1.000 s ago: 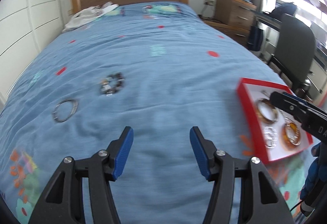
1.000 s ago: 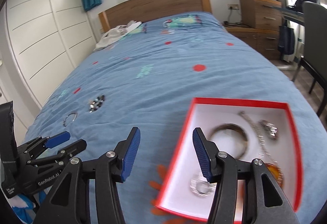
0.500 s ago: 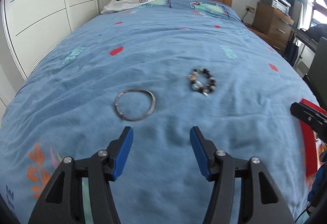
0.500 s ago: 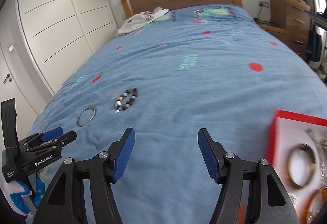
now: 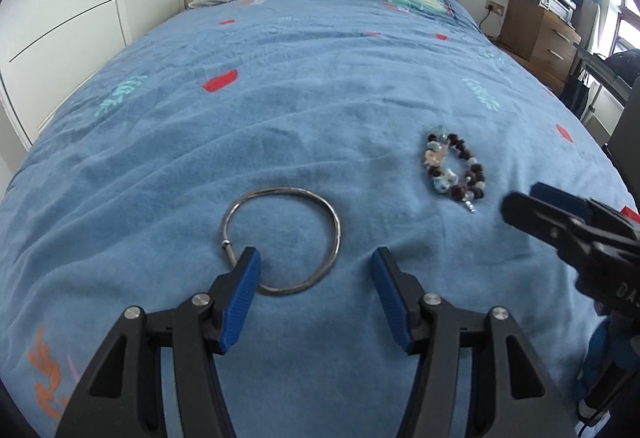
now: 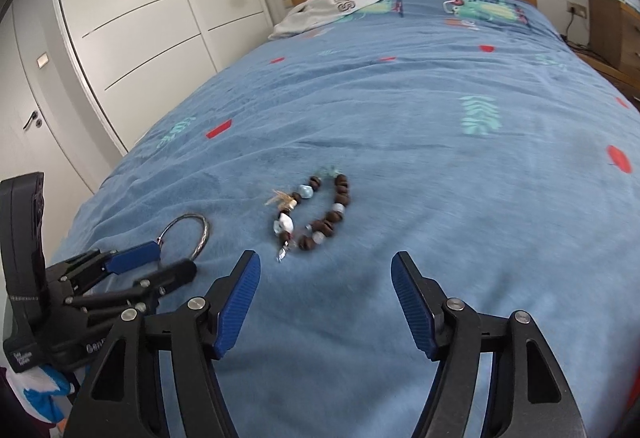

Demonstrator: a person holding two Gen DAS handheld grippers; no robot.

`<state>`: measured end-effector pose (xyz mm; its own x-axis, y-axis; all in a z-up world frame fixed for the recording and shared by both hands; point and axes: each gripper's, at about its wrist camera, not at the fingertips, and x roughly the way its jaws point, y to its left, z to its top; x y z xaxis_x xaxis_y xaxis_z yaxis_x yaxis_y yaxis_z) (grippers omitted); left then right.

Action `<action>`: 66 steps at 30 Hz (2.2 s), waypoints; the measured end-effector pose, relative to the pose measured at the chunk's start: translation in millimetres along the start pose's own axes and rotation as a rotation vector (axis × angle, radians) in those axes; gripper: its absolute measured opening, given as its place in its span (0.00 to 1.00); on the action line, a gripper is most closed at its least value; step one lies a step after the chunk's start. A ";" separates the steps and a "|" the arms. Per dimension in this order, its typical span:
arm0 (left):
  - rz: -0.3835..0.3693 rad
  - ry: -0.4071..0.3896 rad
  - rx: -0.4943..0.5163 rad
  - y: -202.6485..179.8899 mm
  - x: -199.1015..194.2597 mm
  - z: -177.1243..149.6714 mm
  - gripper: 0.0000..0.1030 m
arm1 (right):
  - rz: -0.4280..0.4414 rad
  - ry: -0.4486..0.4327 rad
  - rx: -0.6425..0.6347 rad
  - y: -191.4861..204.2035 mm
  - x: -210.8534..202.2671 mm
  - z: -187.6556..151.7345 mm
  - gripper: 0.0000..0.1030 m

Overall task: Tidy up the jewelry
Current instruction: 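Grasp the silver bangle with the left tool while the right tool grasps the beaded bracelet, then carry the bangle and beaded bracelet into the red box and release them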

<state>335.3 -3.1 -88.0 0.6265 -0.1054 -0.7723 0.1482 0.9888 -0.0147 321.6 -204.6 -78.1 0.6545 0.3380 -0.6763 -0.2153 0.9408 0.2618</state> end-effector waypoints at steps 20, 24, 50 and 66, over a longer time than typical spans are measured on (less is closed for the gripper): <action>-0.052 -0.046 0.019 3.1 18.8 -1.1 0.41 | -0.012 0.082 -0.118 25.9 67.0 24.4 0.45; -0.075 -0.052 0.060 -5.1 16.8 -2.9 0.18 | -0.015 0.082 -0.094 19.4 67.2 22.3 0.28; -0.250 -0.093 0.007 -50.1 -62.3 -9.7 0.04 | 0.019 -0.061 0.015 6.2 -53.3 -16.4 0.20; -0.508 -0.149 0.117 -205.9 -126.5 -3.3 0.04 | -0.233 -0.182 0.114 -98.3 -220.4 -50.4 0.20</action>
<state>223.0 -193.0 10.6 0.5539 -0.5897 -0.5877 0.5399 0.7918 -0.2857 162.0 -370.3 10.6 0.7977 0.0942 -0.5957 0.0315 0.9799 0.1971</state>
